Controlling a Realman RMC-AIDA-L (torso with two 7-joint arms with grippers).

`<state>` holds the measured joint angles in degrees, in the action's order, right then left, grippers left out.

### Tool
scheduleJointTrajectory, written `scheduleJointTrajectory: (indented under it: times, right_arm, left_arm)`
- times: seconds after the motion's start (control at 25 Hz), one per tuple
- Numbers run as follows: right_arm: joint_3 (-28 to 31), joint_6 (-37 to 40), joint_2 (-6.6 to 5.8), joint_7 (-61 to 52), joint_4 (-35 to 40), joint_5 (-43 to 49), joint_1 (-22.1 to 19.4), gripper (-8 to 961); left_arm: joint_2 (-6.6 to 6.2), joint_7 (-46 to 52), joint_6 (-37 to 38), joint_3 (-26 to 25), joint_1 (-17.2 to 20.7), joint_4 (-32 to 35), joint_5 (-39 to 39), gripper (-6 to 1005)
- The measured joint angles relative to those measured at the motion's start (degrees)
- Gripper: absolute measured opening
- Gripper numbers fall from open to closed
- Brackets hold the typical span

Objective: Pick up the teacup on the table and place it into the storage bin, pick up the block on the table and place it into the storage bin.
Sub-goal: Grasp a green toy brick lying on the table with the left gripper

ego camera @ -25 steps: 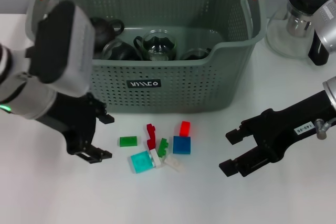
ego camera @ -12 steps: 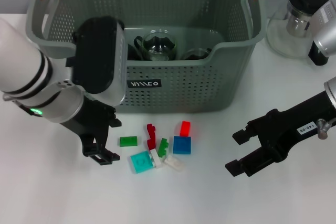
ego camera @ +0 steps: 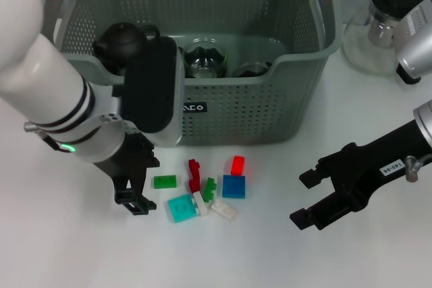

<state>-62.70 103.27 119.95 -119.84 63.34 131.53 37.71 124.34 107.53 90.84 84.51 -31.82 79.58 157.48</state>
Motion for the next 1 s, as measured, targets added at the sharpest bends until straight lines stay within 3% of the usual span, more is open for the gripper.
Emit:
scheduleJointTrajectory:
  times: [1.0]
  right_arm:
    - [-1.03, -1.9, 0.11, 1.05, -2.09, -0.05, 0.2, 945]
  left_arm:
    - [0.12, 2.87, -8.75, 3.15, -4.27, -9.79, 1.58, 685]
